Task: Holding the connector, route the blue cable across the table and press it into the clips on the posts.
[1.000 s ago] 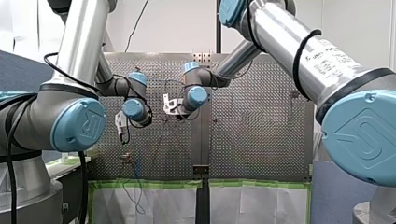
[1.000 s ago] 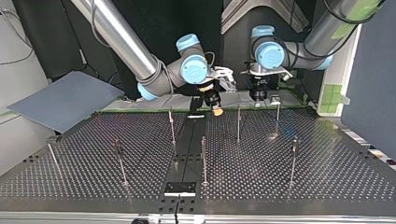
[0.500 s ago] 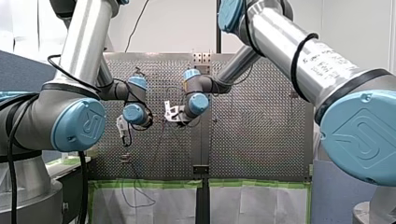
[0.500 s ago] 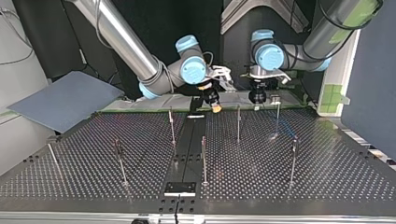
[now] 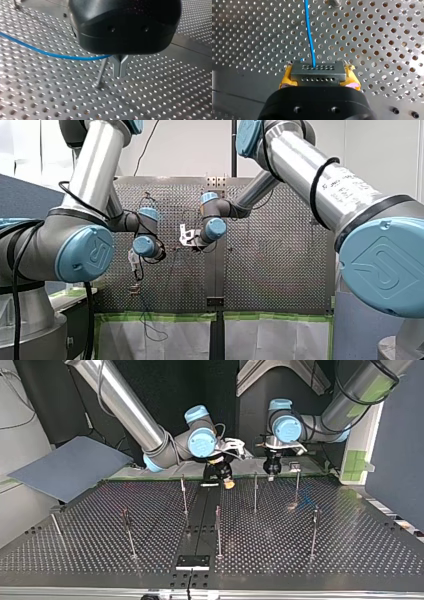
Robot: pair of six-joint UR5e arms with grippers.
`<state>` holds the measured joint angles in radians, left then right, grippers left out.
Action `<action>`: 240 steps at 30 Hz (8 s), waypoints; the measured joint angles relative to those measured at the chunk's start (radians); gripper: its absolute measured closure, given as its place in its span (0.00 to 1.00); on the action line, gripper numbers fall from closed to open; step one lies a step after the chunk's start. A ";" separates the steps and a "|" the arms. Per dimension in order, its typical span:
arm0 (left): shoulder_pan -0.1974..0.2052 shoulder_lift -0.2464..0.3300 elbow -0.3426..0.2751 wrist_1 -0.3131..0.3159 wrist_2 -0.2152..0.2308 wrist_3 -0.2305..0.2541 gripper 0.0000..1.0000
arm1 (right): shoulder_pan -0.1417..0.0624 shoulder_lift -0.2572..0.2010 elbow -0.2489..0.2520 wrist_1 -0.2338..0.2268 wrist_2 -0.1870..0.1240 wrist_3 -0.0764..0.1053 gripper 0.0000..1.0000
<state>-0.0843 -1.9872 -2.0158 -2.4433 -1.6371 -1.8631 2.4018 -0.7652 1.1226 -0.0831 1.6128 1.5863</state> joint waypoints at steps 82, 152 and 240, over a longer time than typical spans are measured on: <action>-0.060 0.164 0.052 -0.301 -0.078 0.092 0.00 | -0.105 0.003 0.000 0.002 -0.032 0.017 1.00; -0.253 -0.134 0.278 -0.171 -0.192 -0.059 0.00 | -0.137 0.003 0.000 -0.001 -0.034 0.029 1.00; -0.255 0.342 0.292 -0.350 -0.119 -0.096 0.99 | -0.137 -0.480 0.102 0.168 -0.036 0.010 1.00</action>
<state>-0.3395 -1.6456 -1.7236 -2.7934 -1.7564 -1.9591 2.2650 -1.2454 1.2245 0.0844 1.5765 1.5963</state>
